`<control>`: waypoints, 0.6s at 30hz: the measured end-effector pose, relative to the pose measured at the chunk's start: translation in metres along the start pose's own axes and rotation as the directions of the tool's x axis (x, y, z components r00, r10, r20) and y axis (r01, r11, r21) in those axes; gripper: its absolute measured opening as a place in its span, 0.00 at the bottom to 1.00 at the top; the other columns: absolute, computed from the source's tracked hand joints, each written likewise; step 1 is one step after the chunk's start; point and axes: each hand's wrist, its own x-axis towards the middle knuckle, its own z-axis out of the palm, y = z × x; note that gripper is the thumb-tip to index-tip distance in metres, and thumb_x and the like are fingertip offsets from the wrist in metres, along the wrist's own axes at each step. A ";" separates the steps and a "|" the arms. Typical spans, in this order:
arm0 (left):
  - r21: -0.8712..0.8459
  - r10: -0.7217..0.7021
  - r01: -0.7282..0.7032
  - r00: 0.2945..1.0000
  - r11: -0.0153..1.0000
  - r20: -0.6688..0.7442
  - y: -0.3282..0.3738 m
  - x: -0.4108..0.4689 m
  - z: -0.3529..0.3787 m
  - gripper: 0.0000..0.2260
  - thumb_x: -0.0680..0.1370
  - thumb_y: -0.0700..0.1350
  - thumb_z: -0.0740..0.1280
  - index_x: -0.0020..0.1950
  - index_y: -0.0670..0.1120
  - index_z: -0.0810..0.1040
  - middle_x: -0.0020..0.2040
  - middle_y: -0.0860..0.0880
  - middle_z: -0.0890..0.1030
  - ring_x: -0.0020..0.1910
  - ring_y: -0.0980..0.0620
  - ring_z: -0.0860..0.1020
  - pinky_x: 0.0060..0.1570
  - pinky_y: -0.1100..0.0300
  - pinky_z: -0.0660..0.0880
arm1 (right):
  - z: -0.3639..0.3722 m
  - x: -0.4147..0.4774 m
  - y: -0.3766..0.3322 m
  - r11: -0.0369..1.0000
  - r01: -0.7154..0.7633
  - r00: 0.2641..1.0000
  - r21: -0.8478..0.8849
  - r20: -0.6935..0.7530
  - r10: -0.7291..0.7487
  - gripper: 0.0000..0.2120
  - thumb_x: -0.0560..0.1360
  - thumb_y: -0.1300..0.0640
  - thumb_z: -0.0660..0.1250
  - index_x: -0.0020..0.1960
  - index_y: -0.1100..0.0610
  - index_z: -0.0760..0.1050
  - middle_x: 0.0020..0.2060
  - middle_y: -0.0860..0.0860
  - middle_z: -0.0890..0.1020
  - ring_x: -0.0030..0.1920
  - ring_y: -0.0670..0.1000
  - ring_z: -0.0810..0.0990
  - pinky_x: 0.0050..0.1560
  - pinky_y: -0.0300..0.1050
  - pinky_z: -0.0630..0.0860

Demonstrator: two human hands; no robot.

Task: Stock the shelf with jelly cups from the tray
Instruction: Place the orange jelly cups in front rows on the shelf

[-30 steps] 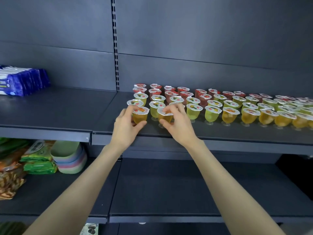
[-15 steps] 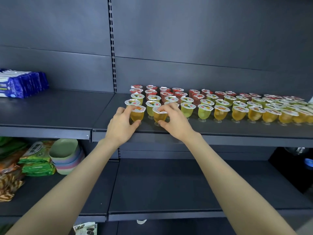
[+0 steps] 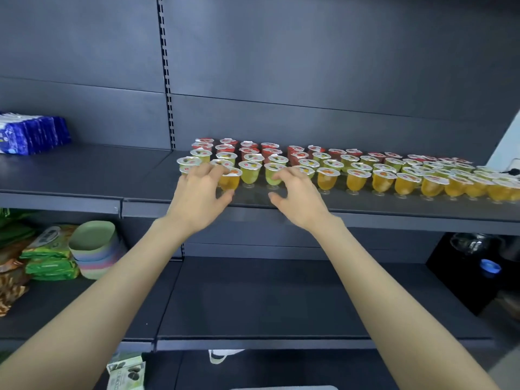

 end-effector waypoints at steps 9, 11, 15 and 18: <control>0.010 -0.033 0.032 0.994 0.999 0.109 0.099 -0.085 0.091 0.21 0.77 0.48 0.66 0.69 0.44 0.70 0.62 0.43 0.74 0.61 0.40 0.71 0.58 0.47 0.68 | -0.002 -0.115 0.108 0.999 -0.017 0.994 0.047 0.111 0.012 0.19 0.78 0.56 0.63 0.68 0.56 0.67 0.67 0.50 0.69 0.66 0.52 0.65 0.58 0.48 0.70; 0.032 -0.059 0.055 0.989 0.998 0.138 0.109 -0.108 0.117 0.21 0.77 0.47 0.67 0.68 0.43 0.71 0.61 0.42 0.74 0.59 0.39 0.72 0.57 0.46 0.69 | 0.013 -0.140 0.134 0.998 -0.022 0.986 0.061 0.168 0.012 0.19 0.78 0.56 0.63 0.69 0.56 0.67 0.67 0.51 0.69 0.66 0.53 0.65 0.59 0.47 0.69; 0.051 -0.151 0.143 0.948 0.988 0.279 0.119 -0.159 0.175 0.21 0.76 0.46 0.68 0.67 0.42 0.72 0.59 0.41 0.75 0.57 0.39 0.73 0.55 0.46 0.70 | 0.053 -0.191 0.179 0.992 -0.104 0.942 0.067 0.326 0.077 0.20 0.78 0.56 0.63 0.69 0.57 0.67 0.68 0.52 0.68 0.67 0.55 0.65 0.62 0.47 0.67; 0.096 -0.233 0.213 0.869 0.972 0.437 0.118 -0.201 0.223 0.22 0.77 0.47 0.66 0.69 0.43 0.70 0.63 0.42 0.73 0.61 0.40 0.71 0.58 0.47 0.66 | 0.095 -0.231 0.212 0.984 -0.174 0.883 0.048 0.451 0.134 0.21 0.78 0.56 0.63 0.70 0.56 0.66 0.68 0.52 0.68 0.67 0.54 0.65 0.60 0.47 0.69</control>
